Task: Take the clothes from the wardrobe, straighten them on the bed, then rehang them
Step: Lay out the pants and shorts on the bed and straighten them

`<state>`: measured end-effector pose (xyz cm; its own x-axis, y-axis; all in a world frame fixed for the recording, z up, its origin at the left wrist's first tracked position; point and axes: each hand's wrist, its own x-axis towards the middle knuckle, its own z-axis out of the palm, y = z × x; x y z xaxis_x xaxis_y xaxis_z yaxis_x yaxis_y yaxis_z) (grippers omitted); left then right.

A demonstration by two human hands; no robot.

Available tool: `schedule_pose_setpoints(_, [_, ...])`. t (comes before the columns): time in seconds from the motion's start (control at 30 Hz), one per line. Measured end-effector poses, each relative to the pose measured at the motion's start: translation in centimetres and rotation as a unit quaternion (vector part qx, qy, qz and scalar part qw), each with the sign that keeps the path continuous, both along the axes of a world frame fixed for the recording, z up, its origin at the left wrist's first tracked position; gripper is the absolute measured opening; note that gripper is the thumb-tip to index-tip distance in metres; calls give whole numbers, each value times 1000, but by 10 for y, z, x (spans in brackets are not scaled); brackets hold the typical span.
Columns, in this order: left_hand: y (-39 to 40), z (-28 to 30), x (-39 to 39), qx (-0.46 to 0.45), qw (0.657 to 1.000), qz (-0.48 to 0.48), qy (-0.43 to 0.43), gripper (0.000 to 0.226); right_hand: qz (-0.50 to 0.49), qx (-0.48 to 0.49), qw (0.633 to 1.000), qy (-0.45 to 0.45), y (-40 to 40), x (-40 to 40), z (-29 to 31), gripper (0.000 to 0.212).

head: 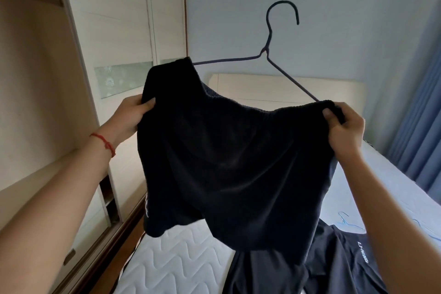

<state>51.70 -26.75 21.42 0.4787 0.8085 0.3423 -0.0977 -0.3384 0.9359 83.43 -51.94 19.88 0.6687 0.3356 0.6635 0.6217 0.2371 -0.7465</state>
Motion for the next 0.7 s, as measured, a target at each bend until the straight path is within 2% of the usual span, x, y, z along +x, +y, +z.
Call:
schedule_pose_setpoints(0.07, [8, 7, -10, 1, 1000, -6, -26, 22, 4, 7, 1000, 2, -2, 4, -3, 40])
schedule_pose_setpoints(0.1, [12, 12, -16, 8, 998, -7, -55, 26, 9, 7, 1000, 1, -3, 6, -5, 30])
schedule_pose_setpoints(0.17, [12, 25, -20, 45, 995, -17, -87, 24, 14, -5, 1000, -8, -3, 6, -6, 18])
schedule_pose_setpoints(0.2, [6, 32, -17, 90, 995, -15, -50, 20, 21, -11, 1000, -13, -2, 5, -5, 20])
schedule_pose_setpoints(0.23, [-3, 38, -12, 151, 988, 1, 28, 14, 26, -16, 999, -19, 0, 4, -3, 26])
schedule_pose_setpoints(0.3, [-20, 43, 3, 268, 947, 43, 173, 13, 31, -30, 998, -34, 4, 0, 0, 35])
schedule_pose_setpoints(0.37, [-28, 40, 13, 314, 921, 78, 215, 23, 40, -44, 997, -45, 7, 0, 1, 37])
schedule_pose_setpoints(0.53, [-25, 20, 13, 342, 910, 179, 149, 22, 94, -99, 988, -67, -2, 13, -3, 44])
schedule_pose_setpoints(0.6, [-28, 19, 11, 326, 919, 185, 123, 28, 127, -115, 983, -64, -8, 16, -1, 44])
schedule_pose_setpoints(0.7, [-28, 20, 6, 290, 938, 161, 103, 22, 186, -136, 972, -40, -16, 17, 0, 47])
